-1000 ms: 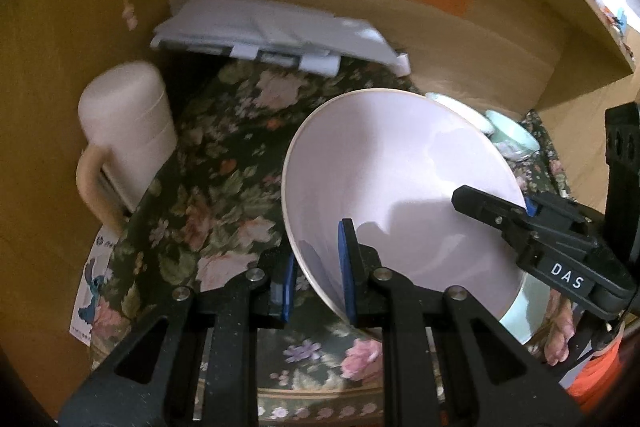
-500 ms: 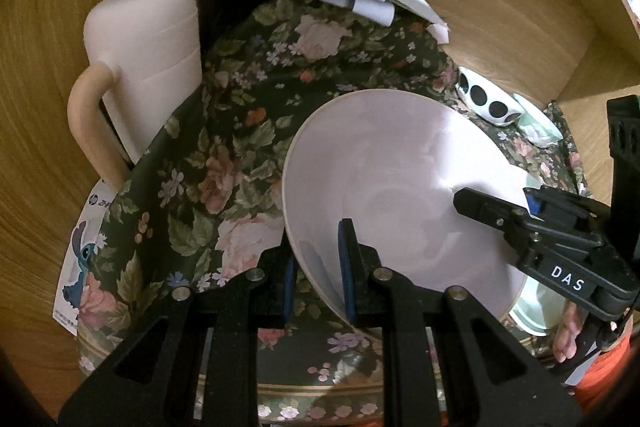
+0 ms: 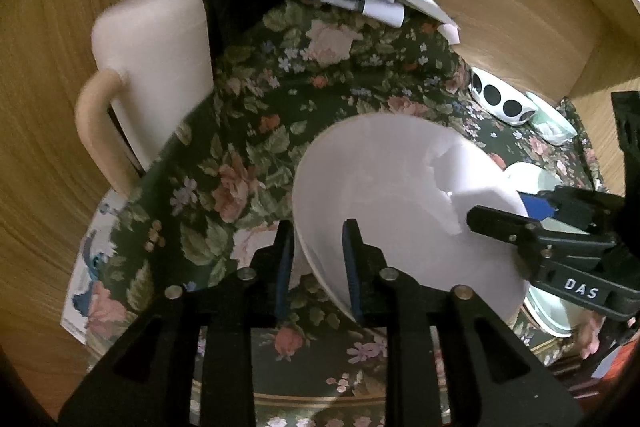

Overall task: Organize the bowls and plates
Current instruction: 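Lower the pink bowl onto the mint green plate and open both grippers, then move both grippers to the black-dotted white bowl rim and close them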

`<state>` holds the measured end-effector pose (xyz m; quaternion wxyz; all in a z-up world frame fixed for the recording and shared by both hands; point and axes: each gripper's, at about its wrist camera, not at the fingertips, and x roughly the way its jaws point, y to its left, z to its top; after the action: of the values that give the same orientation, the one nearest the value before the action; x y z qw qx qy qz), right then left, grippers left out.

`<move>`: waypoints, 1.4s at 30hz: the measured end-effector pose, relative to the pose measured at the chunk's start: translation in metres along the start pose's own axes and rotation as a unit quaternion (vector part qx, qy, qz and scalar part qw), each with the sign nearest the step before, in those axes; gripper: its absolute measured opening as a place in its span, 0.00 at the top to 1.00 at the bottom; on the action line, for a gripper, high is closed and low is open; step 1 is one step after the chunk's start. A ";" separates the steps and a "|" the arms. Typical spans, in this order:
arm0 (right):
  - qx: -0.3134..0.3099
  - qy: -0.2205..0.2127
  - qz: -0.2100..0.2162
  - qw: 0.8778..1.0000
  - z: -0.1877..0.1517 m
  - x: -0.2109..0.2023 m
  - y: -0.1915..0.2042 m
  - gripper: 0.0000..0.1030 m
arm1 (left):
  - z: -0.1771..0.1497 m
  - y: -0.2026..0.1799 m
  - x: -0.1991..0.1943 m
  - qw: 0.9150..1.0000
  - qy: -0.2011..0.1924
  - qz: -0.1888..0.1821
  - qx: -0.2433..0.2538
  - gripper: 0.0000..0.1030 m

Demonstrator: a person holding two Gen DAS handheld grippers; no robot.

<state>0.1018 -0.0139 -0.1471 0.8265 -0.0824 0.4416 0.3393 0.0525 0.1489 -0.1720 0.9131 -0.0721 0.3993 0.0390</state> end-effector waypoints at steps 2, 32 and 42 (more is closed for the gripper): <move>0.000 -0.010 0.000 1.000 -0.001 -0.006 -0.001 0.59 | 0.003 -0.002 -0.006 1.000 -0.009 0.005 0.002 0.73; 0.085 -0.159 -0.151 0.972 0.024 -0.109 -0.166 0.27 | 0.113 -0.137 -0.038 0.989 -0.118 -0.049 0.071 0.12; 0.173 -0.105 -0.110 0.973 0.038 -0.055 -0.236 0.40 | 0.143 -0.170 0.020 0.991 -0.079 -0.037 0.100 0.12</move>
<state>0.2562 -0.2023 -0.1197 0.9020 0.0499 0.3930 0.1715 0.1920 0.0048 -0.0736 0.9453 0.0083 0.3249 -0.0295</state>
